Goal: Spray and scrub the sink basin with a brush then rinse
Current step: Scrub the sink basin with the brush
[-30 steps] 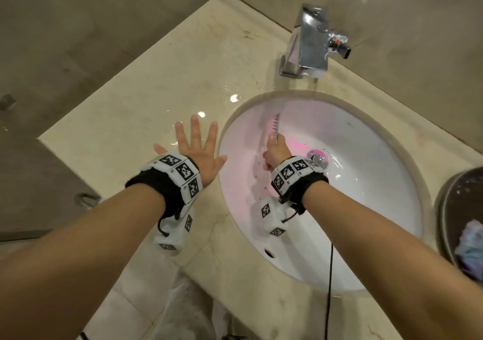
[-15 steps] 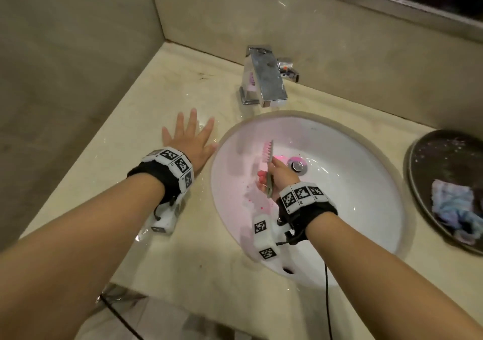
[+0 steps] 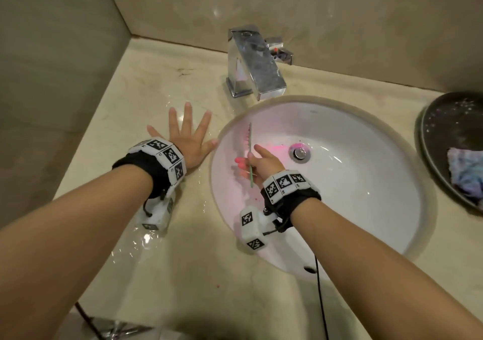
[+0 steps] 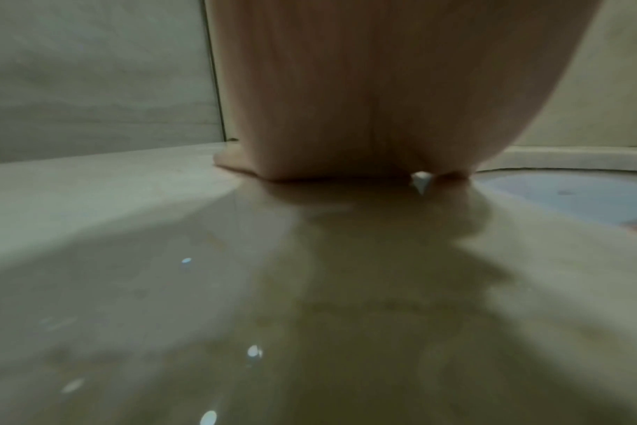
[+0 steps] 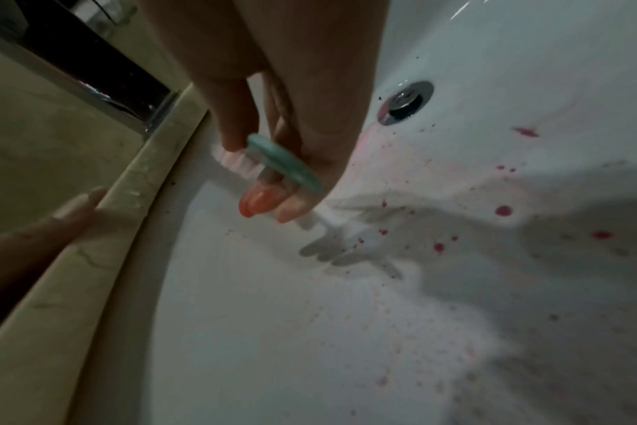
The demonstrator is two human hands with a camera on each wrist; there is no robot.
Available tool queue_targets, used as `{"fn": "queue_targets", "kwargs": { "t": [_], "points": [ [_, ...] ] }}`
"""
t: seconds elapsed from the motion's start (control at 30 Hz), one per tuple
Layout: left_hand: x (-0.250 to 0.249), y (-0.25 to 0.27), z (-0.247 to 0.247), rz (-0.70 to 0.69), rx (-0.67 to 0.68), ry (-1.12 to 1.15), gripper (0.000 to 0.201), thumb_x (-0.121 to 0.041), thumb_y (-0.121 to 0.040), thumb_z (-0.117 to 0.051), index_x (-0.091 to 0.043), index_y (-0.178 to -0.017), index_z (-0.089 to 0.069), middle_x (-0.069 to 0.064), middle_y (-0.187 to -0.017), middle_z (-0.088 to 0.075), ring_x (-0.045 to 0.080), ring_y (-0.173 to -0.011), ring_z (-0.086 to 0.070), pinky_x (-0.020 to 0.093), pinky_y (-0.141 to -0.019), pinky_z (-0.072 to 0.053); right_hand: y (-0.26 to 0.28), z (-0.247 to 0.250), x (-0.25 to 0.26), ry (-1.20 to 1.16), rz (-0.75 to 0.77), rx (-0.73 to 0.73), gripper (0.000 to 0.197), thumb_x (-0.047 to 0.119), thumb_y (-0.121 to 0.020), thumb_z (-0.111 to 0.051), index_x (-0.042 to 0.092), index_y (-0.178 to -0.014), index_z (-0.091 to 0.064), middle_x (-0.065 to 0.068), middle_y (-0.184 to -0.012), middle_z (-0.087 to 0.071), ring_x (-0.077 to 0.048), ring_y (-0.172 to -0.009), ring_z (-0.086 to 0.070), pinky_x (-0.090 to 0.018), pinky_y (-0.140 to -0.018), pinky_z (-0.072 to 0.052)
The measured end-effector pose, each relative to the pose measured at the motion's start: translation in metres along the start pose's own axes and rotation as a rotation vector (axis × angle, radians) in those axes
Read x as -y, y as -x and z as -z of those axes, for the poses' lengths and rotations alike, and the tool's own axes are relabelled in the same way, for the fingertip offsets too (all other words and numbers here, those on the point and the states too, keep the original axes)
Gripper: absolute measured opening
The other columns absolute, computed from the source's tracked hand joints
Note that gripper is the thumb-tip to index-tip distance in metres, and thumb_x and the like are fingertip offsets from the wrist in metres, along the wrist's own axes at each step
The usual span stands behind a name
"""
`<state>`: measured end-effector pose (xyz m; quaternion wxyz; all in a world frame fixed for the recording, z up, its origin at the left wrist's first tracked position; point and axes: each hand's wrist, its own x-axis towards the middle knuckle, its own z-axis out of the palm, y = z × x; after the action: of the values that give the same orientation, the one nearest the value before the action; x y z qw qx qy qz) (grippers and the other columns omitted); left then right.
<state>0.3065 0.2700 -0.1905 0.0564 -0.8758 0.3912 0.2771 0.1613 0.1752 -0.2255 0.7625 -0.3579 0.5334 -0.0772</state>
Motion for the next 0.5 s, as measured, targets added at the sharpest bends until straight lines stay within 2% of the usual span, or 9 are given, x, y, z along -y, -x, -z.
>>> {"fn": "queue_targets", "kwargs": {
  "t": [0.1,0.13,0.2,0.27,0.33,0.43,0.5],
  "points": [
    [0.000,-0.002,-0.001,0.005,-0.006,0.004,0.063,-0.063,-0.093,-0.017,-0.046,-0.144,0.015,-0.004,-0.152,0.031,0.029,-0.140,0.026,0.072,-0.102,0.005,-0.010,-0.008,-0.002,-0.077,0.017,-0.009,0.058,0.005,-0.098,-0.044,0.023,-0.148,-0.022,-0.018,-0.092,-0.065,-0.025,-0.077,-0.061,-0.048,-0.085,-0.052],
    [0.000,-0.002,-0.001,0.008,-0.004,0.004,0.063,-0.063,-0.093,-0.017,-0.045,-0.144,0.015,-0.004,-0.152,0.031,0.029,-0.140,0.026,0.071,-0.102,0.005,-0.014,-0.010,-0.002,-0.075,0.024,0.000,0.060,0.005,-0.097,-0.045,0.026,-0.148,-0.023,-0.016,-0.089,-0.064,-0.028,-0.082,-0.062,-0.052,-0.089,-0.050],
    [-0.001,-0.002,-0.001,0.012,-0.006,0.007,0.064,-0.063,-0.093,-0.018,-0.045,-0.144,0.015,-0.004,-0.152,0.031,0.028,-0.140,0.026,0.071,-0.102,0.006,-0.017,-0.014,-0.002,-0.042,0.022,0.028,0.061,0.002,-0.096,-0.047,0.028,-0.147,-0.027,-0.013,-0.085,-0.063,-0.026,-0.079,-0.062,-0.051,-0.089,-0.051],
    [0.000,-0.002,-0.002,0.013,-0.011,0.020,0.064,-0.064,-0.092,-0.018,-0.046,-0.144,0.014,-0.005,-0.152,0.030,0.028,-0.140,0.026,0.071,-0.102,0.006,-0.015,-0.017,-0.004,-0.065,-0.010,0.088,0.060,-0.006,-0.094,-0.046,0.022,-0.146,-0.032,-0.014,-0.086,-0.057,-0.023,-0.071,-0.057,-0.045,-0.085,-0.051],
    [0.000,-0.003,-0.002,0.014,-0.013,0.028,0.064,-0.065,-0.091,-0.019,-0.047,-0.144,0.014,-0.005,-0.152,0.030,0.028,-0.140,0.027,0.071,-0.101,0.007,-0.010,-0.013,-0.008,-0.052,-0.030,0.159,0.058,-0.010,-0.092,-0.046,0.015,-0.144,-0.036,-0.016,-0.087,-0.053,-0.023,-0.069,-0.055,-0.039,-0.083,-0.052],
    [-0.001,-0.002,-0.001,0.014,-0.006,0.024,0.064,-0.064,-0.092,-0.019,-0.046,-0.144,0.015,-0.005,-0.152,0.031,0.028,-0.140,0.027,0.071,-0.102,0.007,0.000,-0.006,-0.011,0.083,-0.017,0.211,0.057,-0.007,-0.090,-0.053,0.014,-0.141,-0.040,-0.013,-0.080,-0.059,-0.024,-0.069,-0.060,-0.034,-0.075,-0.057],
    [-0.001,-0.001,0.000,0.013,-0.006,0.020,0.064,-0.064,-0.092,-0.018,-0.046,-0.144,0.015,-0.004,-0.152,0.031,0.028,-0.140,0.027,0.071,-0.102,0.007,-0.001,-0.006,-0.005,0.124,-0.018,0.202,0.059,-0.008,-0.089,-0.054,0.014,-0.141,-0.040,-0.016,-0.085,-0.061,-0.026,-0.071,-0.061,-0.036,-0.078,-0.057]
  ]
}}
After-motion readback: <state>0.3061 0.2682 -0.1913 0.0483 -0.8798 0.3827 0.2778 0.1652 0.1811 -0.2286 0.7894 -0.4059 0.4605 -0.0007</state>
